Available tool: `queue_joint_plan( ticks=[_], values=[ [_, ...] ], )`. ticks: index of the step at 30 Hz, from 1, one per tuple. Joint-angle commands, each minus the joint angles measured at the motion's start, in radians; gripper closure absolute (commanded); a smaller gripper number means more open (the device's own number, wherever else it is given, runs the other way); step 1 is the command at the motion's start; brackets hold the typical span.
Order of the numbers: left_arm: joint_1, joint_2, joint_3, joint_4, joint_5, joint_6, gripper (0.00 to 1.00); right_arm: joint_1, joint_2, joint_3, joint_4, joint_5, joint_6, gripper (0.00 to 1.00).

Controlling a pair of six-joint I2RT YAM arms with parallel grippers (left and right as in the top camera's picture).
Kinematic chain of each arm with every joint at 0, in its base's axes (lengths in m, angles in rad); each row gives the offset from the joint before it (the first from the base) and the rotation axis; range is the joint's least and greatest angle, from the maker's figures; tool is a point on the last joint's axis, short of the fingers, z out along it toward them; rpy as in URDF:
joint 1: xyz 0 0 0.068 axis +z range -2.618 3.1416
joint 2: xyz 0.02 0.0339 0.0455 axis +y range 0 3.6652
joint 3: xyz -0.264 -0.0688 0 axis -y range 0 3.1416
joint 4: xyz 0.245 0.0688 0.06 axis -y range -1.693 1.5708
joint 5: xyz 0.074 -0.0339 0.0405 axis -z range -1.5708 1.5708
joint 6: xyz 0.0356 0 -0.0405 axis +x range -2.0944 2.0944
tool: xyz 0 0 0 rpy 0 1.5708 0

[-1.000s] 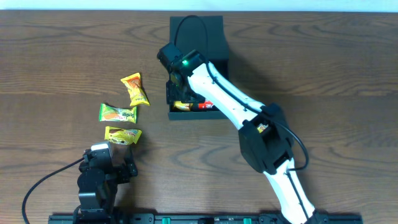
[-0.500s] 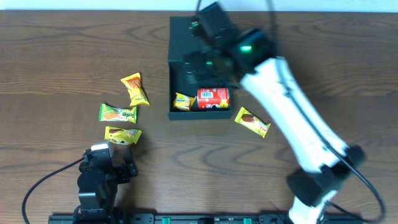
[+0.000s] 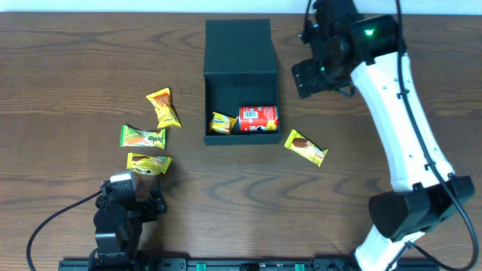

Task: Pack container
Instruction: 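Raise the right gripper out of the box and retract it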

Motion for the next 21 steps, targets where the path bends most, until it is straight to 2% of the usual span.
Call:
queue_joint_plan(
  ticks=[1, 3, 6, 8, 9, 11, 13, 15, 18, 21],
  values=[
    [-0.003, -0.005, -0.006, 0.007, 0.008, -0.011, 0.05, -0.057, 0.0, -0.064, 0.032, -0.03, -0.046, 0.18],
    [-0.003, -0.005, -0.006, 0.04, 0.059, -0.092, 0.05, -0.082, 0.0, -0.106, 0.064, -0.061, -0.067, 0.17],
    [-0.003, -0.005, -0.006, 0.134, 0.169, -0.431, 0.05, -0.113, 0.0, -0.147, 0.094, -0.137, -0.104, 0.16],
    [-0.003, -0.005, -0.006, 0.124, 0.23, -0.653, 0.05, -0.126, 0.0, -0.156, 0.099, -0.178, -0.124, 0.15],
    [-0.003, -0.005, -0.006, 0.124, 0.196, -0.679, 0.05, -0.127, 0.0, -0.156, 0.102, -0.184, -0.131, 0.14],
    [-0.003, -0.005, -0.006, 0.163, 0.173, -0.811, 0.05, -0.127, 0.0, -0.156, 0.103, -0.183, -0.134, 0.08],
    [-0.003, -0.005, -0.006, 0.215, 0.213, -0.84, 0.05, -0.129, 0.0, -0.156, 0.103, -0.182, -0.156, 0.08],
    [-0.003, -0.005, -0.006, 0.287, 0.257, -0.779, 0.05, -0.134, 0.0, -0.156, 0.106, -0.183, -0.158, 0.09],
    [-0.003, 0.006, -0.003, 0.355, 0.286, -0.752, 0.04, -0.154, -0.003, -0.153, 0.117, -0.183, -0.158, 0.09],
    [-0.003, 0.068, 0.047, 0.341, 0.283, -0.663, 0.04, -0.19, -0.003, -0.146, 0.119, -0.183, -0.158, 0.08]
  ],
)
